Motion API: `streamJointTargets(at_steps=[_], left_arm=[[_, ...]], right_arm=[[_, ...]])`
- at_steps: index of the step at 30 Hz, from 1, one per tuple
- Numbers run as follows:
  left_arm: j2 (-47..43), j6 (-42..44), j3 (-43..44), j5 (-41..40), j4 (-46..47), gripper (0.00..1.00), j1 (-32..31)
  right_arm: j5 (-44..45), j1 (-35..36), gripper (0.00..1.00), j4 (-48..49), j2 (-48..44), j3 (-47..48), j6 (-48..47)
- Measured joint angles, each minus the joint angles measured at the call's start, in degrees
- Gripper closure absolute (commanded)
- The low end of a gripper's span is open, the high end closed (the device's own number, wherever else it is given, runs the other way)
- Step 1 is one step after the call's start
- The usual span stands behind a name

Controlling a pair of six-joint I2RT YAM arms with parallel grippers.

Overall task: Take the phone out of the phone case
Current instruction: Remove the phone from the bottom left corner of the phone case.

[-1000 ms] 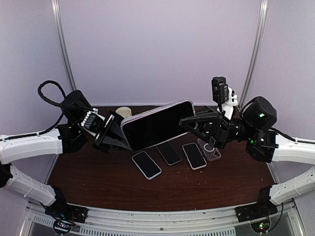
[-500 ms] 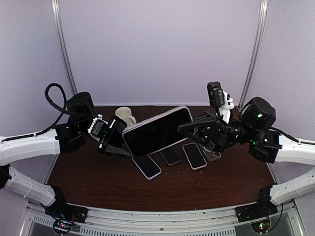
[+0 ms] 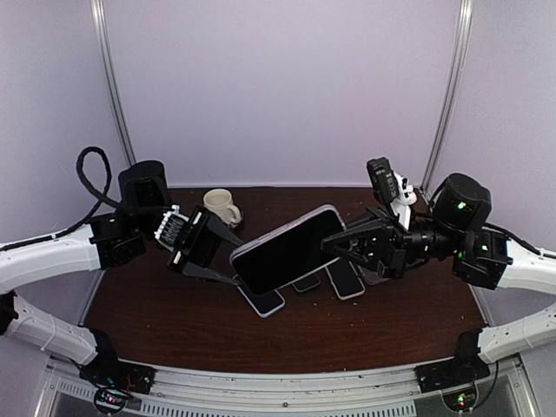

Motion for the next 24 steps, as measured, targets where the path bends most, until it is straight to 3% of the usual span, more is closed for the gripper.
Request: streamJointTargets(at_steps=[9, 24], left_arm=[[0.2, -4.8, 0.0, 1.9, 2.1, 0.49, 0.0], [1.4, -7.7, 0.0, 2.4, 4.0, 0.64, 0.0]], right_arm=[[0.7, -0.1, 1.00, -1.7, -0.1, 0.0, -2.8], [1.0, -0.1, 1.00, -2.4, -0.3, 0.0, -5.4]])
